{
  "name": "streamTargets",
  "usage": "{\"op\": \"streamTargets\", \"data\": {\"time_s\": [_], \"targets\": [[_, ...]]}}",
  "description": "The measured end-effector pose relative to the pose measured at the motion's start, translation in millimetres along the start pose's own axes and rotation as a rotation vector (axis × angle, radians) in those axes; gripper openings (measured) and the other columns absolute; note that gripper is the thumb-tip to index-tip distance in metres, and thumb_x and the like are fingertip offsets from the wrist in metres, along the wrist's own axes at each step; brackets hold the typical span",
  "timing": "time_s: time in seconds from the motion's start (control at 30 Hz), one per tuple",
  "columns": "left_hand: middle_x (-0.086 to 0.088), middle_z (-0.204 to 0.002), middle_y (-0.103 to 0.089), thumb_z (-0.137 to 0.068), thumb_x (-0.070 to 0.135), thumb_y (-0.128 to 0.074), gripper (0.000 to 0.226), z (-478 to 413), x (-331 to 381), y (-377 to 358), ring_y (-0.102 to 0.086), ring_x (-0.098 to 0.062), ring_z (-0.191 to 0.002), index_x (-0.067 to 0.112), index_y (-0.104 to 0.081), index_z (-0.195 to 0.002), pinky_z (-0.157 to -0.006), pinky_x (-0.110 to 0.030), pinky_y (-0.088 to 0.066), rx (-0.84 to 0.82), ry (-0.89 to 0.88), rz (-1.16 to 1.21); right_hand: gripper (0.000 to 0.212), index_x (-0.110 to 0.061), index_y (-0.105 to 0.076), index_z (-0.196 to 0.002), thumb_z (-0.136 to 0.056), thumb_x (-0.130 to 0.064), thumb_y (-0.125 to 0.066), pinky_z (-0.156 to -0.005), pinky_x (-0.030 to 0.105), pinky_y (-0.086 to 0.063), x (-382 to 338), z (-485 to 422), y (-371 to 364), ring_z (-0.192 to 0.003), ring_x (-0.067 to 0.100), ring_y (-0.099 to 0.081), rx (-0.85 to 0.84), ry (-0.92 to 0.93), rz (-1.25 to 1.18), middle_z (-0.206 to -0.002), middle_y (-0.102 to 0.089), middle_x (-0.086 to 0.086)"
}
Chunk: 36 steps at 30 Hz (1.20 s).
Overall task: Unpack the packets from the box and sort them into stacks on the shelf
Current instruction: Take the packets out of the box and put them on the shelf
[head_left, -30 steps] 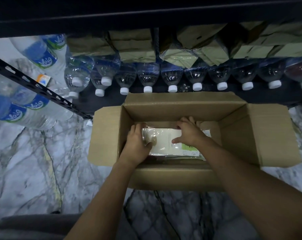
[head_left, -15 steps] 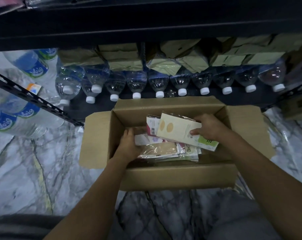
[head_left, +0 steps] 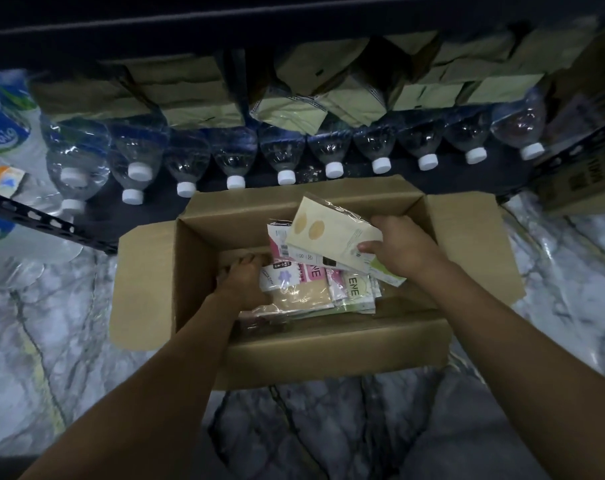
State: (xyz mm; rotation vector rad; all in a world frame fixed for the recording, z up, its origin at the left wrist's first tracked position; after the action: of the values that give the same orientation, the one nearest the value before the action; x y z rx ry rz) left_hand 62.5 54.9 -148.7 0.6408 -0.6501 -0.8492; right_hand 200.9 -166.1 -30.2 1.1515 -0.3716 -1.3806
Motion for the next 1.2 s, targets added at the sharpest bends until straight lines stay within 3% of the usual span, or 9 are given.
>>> {"op": "streamTargets", "data": {"time_s": [0.3,0.47,0.6,0.7,0.83,0.97,1.1,1.2], "targets": [[-0.006,-0.144,-0.046,-0.069,0.025,-0.086,0.085,16,2,11,-0.042,-0.024,-0.132,0.02,-0.044,-0.143,-0.107,-0.031,-0.035,-0.06,-0.101,0.144,0.031,-0.013,-0.064,-0.106,-0.086,-0.037,-0.065,-0.077,0.036,-0.05,-7,2,14,-0.095,0.03,-0.063,0.062,-0.017,0.075,-0.104,-0.068,0.011],[-0.002,-0.135,-0.057,-0.068,0.025,-0.085,0.076,34,-1,17,-0.053,-0.021,-0.122,0.02,-0.053,-0.137,-0.105,-0.037,-0.043,-0.112,-0.068,0.171,0.03,-0.016,-0.064,-0.107,-0.085,-0.036,-0.067,-0.077,0.035,-0.048,-15,8,24,-0.096,0.031,-0.063,0.101,0.002,0.086,-0.105,-0.068,0.012],[0.006,-0.125,-0.065,-0.062,0.035,-0.085,0.074,50,2,29,-0.06,-0.017,-0.111,0.031,-0.057,-0.13,-0.1,-0.039,-0.049,-0.042,-0.052,0.212,0.037,-0.022,-0.063,-0.117,-0.083,-0.034,-0.069,-0.084,0.037,-0.051,-21,17,36,-0.101,0.029,-0.062,0.112,0.026,0.031,-0.113,-0.068,0.008],[0.009,-0.127,-0.064,-0.061,0.051,-0.07,0.073,68,11,46,-0.058,-0.022,-0.117,0.039,-0.053,-0.131,-0.102,-0.044,-0.044,0.038,-0.099,0.161,0.033,-0.019,-0.065,-0.113,-0.081,-0.029,-0.072,-0.082,0.035,-0.049,-28,28,51,-0.101,0.027,-0.062,0.132,0.079,-0.018,-0.111,-0.068,0.006],[0.007,-0.126,-0.065,-0.071,0.048,-0.068,0.058,96,25,67,-0.057,-0.021,-0.119,0.032,-0.058,-0.126,-0.104,-0.044,-0.04,0.112,-0.17,0.172,0.034,-0.019,-0.067,-0.108,-0.077,-0.028,-0.076,-0.081,0.035,-0.05,-36,46,73,-0.097,0.024,-0.062,0.177,0.108,-0.077,-0.108,-0.067,0.005],[0.012,-0.111,-0.071,-0.069,0.04,-0.065,0.044,130,24,91,-0.064,-0.015,-0.106,0.033,-0.066,-0.112,-0.095,-0.04,-0.048,0.179,-0.226,0.274,0.033,-0.018,-0.069,-0.105,-0.075,-0.027,-0.078,-0.083,0.04,-0.054,-46,66,90,-0.091,0.02,-0.066,0.208,0.131,-0.153,-0.101,-0.072,0.004],[0.012,-0.089,-0.073,-0.073,0.018,-0.068,0.019,169,20,117,-0.066,-0.005,-0.083,0.029,-0.069,-0.088,-0.076,-0.03,-0.053,0.3,-0.237,0.374,0.034,-0.009,-0.07,-0.105,-0.075,-0.022,-0.079,-0.083,0.037,-0.052,-66,92,108,-0.091,0.02,-0.064,0.284,0.195,-0.206,-0.102,-0.07,0.005],[0.013,-0.079,-0.072,-0.075,0.008,-0.072,0.018,199,16,133,-0.064,0.004,-0.074,0.025,-0.071,-0.082,-0.064,-0.019,-0.05,0.376,-0.241,0.426,0.038,-0.008,-0.069,-0.108,-0.075,-0.023,-0.079,-0.079,0.032,-0.051,-80,113,119,-0.091,0.019,-0.063,0.305,0.237,-0.236,-0.105,-0.066,0.003]]}}
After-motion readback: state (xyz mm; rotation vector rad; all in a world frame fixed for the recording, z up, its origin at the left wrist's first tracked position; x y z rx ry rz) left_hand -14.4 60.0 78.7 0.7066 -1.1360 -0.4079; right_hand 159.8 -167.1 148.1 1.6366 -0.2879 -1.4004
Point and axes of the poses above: each hand's wrist, its own z-axis away from the middle knuckle, its own y-axis out of the back of the hand, x = y × z, the point moved 7 cm from there along -z, towards the middle knuckle
